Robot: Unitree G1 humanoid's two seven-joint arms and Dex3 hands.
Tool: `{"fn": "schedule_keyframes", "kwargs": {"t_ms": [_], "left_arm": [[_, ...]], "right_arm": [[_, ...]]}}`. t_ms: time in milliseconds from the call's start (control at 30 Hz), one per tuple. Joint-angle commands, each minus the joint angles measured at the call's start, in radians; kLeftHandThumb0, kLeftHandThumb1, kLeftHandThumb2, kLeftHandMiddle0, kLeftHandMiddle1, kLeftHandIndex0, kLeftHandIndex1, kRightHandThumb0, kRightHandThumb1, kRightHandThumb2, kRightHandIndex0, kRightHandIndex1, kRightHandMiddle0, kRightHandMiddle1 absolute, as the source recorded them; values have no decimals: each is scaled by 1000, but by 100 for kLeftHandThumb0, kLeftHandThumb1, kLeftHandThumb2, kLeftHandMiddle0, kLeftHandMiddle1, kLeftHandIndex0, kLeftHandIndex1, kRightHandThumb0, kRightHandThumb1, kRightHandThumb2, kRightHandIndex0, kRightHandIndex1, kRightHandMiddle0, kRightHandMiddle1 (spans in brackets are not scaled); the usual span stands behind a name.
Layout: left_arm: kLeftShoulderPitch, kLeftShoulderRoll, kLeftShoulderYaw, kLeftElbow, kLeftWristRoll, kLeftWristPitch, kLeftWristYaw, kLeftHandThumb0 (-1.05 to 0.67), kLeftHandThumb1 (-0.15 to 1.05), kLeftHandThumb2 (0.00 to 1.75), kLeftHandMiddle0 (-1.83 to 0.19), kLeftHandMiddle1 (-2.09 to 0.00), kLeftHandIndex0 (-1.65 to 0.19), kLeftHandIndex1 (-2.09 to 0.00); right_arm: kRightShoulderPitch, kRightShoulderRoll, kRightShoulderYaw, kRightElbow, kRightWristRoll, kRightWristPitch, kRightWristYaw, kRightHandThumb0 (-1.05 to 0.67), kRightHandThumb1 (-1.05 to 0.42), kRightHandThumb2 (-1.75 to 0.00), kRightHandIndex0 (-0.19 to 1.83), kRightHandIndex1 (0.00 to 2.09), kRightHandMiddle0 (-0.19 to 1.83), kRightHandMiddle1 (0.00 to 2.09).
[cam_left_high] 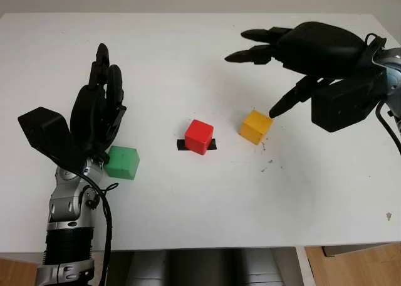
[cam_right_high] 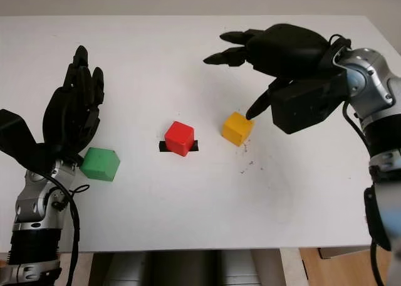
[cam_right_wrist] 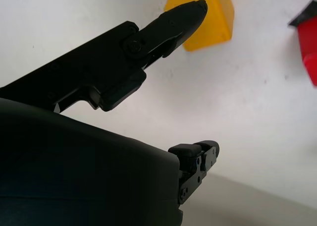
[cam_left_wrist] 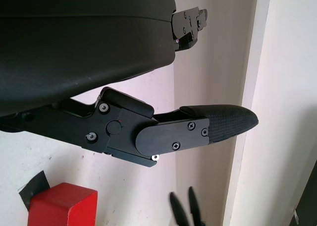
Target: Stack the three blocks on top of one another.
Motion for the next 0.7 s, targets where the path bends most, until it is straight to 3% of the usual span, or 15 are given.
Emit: {"fn": "schedule_keyframes", "kwargs": {"t_ms": [0,367,667], "left_arm": [[-6,13,7,-5,1,-2,-1,-77,105,56,19,0,19,0],[-4,20,8,-11,-7,9,-9,-77,105,55,19,0,19,0],[-8,24,5,-6,-1,8,-11,-77,105,56,19,0,19,0]], "right_arm": [[28,-19,12,-34,-22,8,-7,-67,-75,-6,7,4,31,5],[94,-28,69,-49,-161,-37,-124,-70,-77,-6,-11,1,33,6],[97,-15,117,24,-247,-48,-280,-63,-78,-5,-6,6,43,10]]}}
